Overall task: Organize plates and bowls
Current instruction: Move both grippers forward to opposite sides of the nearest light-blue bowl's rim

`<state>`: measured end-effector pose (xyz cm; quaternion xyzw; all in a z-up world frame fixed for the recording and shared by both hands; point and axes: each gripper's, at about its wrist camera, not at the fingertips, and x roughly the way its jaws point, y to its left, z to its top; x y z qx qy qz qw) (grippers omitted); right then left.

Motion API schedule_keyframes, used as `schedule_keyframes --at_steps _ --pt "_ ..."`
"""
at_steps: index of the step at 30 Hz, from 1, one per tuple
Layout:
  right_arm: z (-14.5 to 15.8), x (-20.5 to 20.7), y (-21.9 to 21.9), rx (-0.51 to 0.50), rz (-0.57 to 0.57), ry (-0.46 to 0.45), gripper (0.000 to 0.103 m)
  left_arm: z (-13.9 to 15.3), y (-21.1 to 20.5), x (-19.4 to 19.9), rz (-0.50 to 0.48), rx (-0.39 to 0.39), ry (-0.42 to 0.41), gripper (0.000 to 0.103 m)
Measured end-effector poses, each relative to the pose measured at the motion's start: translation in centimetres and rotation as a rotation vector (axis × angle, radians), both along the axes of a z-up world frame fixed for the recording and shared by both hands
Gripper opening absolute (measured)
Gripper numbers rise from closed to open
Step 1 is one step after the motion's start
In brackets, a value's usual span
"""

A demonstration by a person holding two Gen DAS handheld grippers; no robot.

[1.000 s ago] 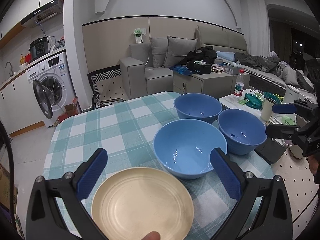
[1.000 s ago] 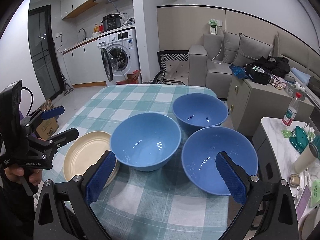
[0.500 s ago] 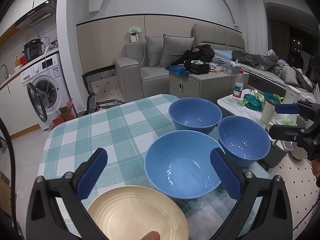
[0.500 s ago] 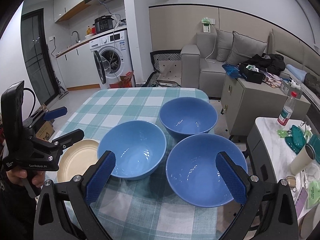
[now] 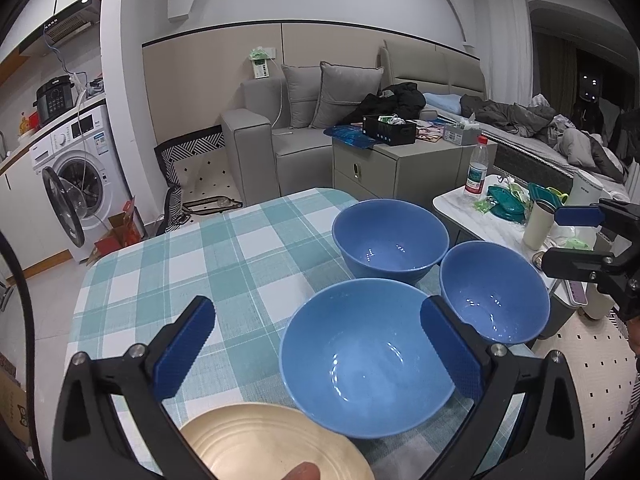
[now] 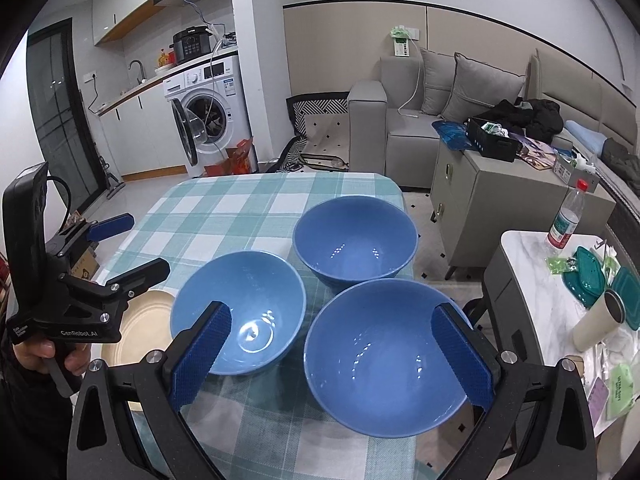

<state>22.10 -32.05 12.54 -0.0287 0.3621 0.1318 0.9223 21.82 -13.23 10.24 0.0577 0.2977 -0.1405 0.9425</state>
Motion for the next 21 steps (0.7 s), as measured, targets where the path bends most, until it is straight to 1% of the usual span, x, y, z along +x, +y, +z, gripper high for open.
schedule_keyframes --at_steps 12,21 --pt "-0.3 2.5 -0.2 -0.007 -0.01 0.009 0.102 -0.1 0.0 2.5 0.002 0.008 0.019 0.103" --pt "-1.6 5.3 -1.6 0.01 -0.035 0.048 0.102 -1.4 -1.1 4.9 -0.008 0.018 0.063 0.103"
